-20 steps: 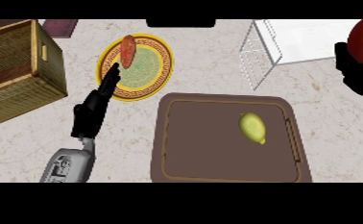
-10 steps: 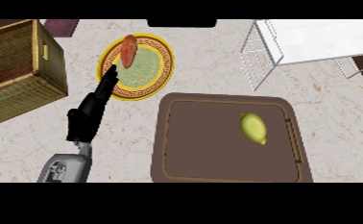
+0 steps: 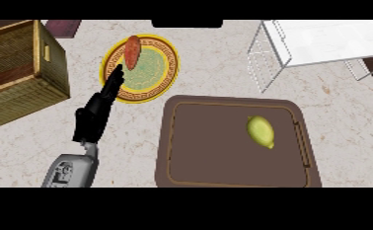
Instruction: Pick the tomato from the tray and place it in the tiered shelf
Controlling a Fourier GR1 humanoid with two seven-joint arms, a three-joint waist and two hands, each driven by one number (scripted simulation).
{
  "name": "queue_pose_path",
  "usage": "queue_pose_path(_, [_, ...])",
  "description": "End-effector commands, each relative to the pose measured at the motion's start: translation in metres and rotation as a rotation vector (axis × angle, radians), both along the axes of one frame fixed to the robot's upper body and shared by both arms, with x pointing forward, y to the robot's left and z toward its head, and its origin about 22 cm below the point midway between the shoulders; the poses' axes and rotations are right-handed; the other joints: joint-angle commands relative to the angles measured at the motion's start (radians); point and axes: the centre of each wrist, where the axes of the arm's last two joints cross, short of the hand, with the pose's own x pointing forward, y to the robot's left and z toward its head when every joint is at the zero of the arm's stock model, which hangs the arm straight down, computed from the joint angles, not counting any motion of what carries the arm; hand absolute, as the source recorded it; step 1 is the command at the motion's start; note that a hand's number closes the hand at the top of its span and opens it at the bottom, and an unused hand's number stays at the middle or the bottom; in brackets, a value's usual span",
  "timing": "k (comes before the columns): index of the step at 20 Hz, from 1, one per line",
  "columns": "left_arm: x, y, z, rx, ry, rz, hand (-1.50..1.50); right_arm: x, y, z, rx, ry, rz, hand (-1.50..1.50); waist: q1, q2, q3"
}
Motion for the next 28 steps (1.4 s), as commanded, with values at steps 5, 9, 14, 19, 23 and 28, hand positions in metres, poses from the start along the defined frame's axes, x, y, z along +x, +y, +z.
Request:
queue_pose_path(5, [0.002, 0.022, -0.002, -0.005, -0.009, -0.012, 0.00, 0.050, 0.009, -0.026, -0.120, -0.068, 0.020, 1.50, 0.008, 0.002, 0.000])
queue_pose_path(9, [-0.003, 0.000, -0.006, -0.015, -0.004, 0.000, 0.00, 0.064, 0.001, -0.049, -0.018, -0.073, 0.001, 1.50, 0.003, 0.001, 0.000])
queue_pose_path(14, [0.004, -0.011, -0.004, 0.005, -0.002, -0.007, 0.00, 0.073, -0.029, -0.057, 0.210, -0.183, 0.119, 1.50, 0.004, 0.004, 0.000])
queue_pose_path(19, [-0.009, 0.010, -0.017, 0.004, -0.001, -0.010, 0.00, 0.084, -0.053, -0.058, 0.213, -0.170, 0.125, 1.50, 0.003, 0.001, 0.000])
queue_pose_path(23, [0.004, 0.004, 0.000, 0.007, -0.009, 0.002, 0.00, 0.097, -0.071, -0.065, 0.207, -0.171, 0.130, 1.50, 0.005, 0.002, 0.000])
queue_pose_path(28, [-0.003, -0.009, -0.005, -0.003, -0.003, -0.008, 0.00, 0.088, -0.101, -0.066, 0.119, -0.080, -0.182, -1.50, -0.002, 0.000, 0.000])
